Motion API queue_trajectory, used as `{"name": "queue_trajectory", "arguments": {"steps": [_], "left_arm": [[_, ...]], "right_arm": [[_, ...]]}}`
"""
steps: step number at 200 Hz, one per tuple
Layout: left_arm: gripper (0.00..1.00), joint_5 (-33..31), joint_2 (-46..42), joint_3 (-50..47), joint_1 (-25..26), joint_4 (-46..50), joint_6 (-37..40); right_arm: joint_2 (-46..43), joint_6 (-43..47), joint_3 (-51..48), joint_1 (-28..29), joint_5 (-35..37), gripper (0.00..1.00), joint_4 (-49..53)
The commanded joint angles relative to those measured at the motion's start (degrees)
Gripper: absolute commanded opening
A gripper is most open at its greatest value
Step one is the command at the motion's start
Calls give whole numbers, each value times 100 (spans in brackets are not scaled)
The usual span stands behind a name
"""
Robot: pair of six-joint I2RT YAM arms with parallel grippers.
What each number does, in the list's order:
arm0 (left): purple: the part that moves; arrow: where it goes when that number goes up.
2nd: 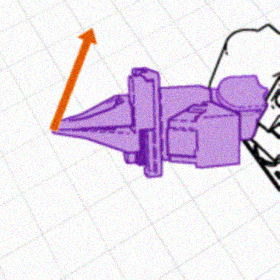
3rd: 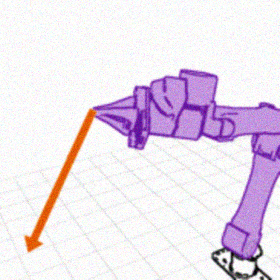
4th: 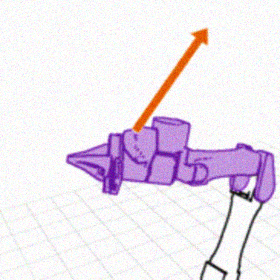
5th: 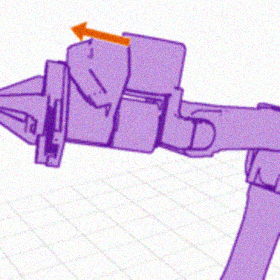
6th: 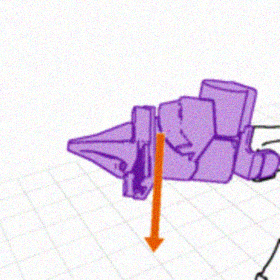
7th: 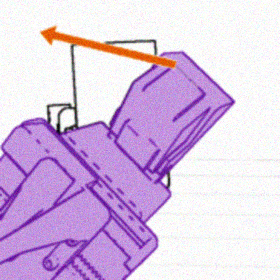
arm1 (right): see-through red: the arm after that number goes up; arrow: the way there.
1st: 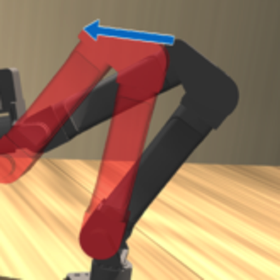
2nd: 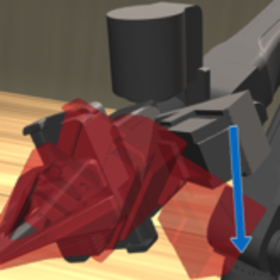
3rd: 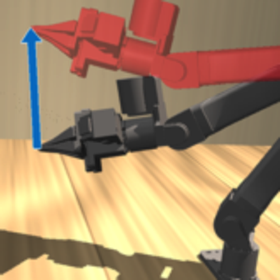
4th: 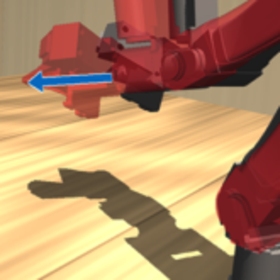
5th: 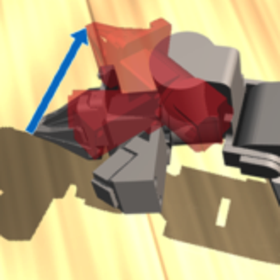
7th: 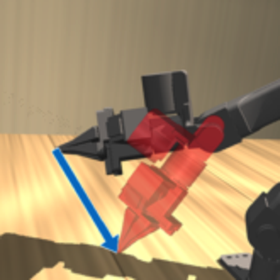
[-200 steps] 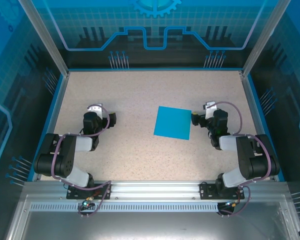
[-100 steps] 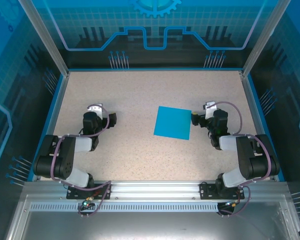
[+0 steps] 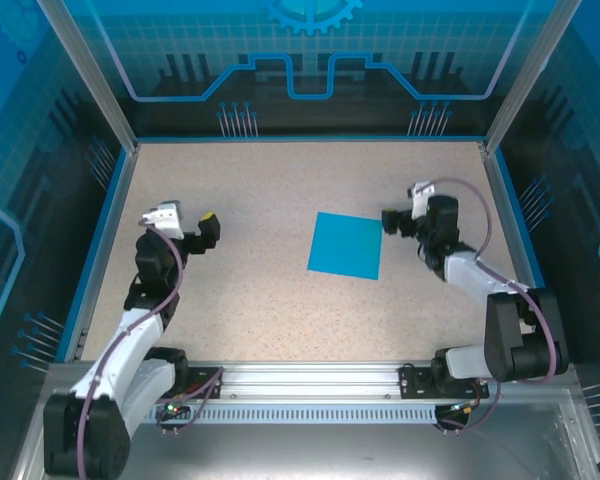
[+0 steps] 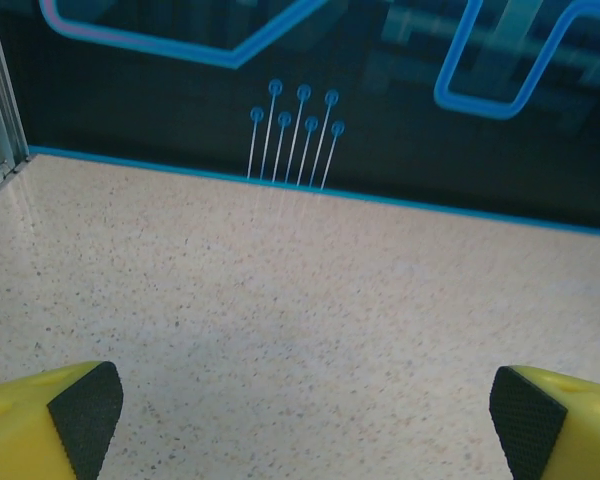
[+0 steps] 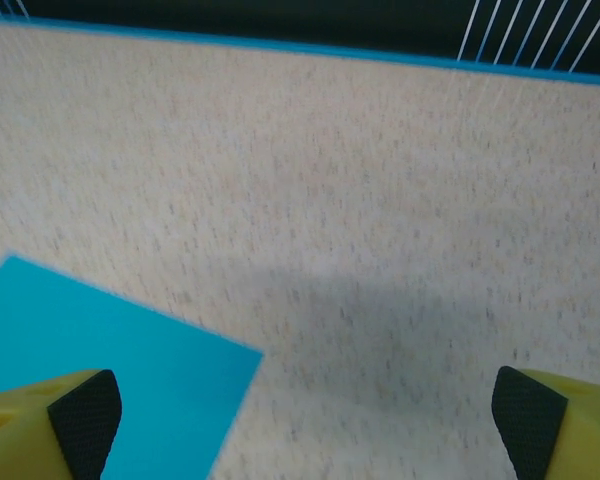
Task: Fold a paper plane with a square sheet of paper (pick it up from the middle)
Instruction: Move the square sheet of paper to the center of the table.
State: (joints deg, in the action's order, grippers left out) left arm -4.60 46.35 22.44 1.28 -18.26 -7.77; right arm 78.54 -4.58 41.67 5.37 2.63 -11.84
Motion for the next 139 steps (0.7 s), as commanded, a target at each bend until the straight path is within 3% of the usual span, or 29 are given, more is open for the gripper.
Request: {"name": "queue_trajectory", "arguments": {"steps": [1, 23, 41, 58, 70, 103, 116, 139], "left_arm": [[99, 69, -329, 324, -49, 1255, -730], [98, 10, -274, 902, -49, 2199, -1200], [99, -235, -223, 1306, -49, 2967, -2067], [99, 122, -270, 1463, -58, 3188, -2136], [99, 296, -338, 1578, -57, 3379, -2208], [98, 1148, -352, 1554, -64, 3509, -2343], [98, 1601, -277, 1500, -57, 3425, -2244], [98, 1713, -261, 1278, -53, 3190, -2293]], "right_arm": [[193, -1071, 1375, 80, -596, 100, 2972], [728, -1751, 2084, 57, -1710, 99, 3632], [812, -2342, 1680, 1, -2955, 99, 2822], [812, -2781, 1227, 108, -3593, 99, 2100], [744, -2822, 1087, 420, -3511, 99, 1945], [497, -2956, 991, 1479, -2128, 100, 2194], [551, -3090, 923, 1696, -2230, 100, 1987], [866, -3202, 1069, 2060, -2213, 100, 1834]]}}
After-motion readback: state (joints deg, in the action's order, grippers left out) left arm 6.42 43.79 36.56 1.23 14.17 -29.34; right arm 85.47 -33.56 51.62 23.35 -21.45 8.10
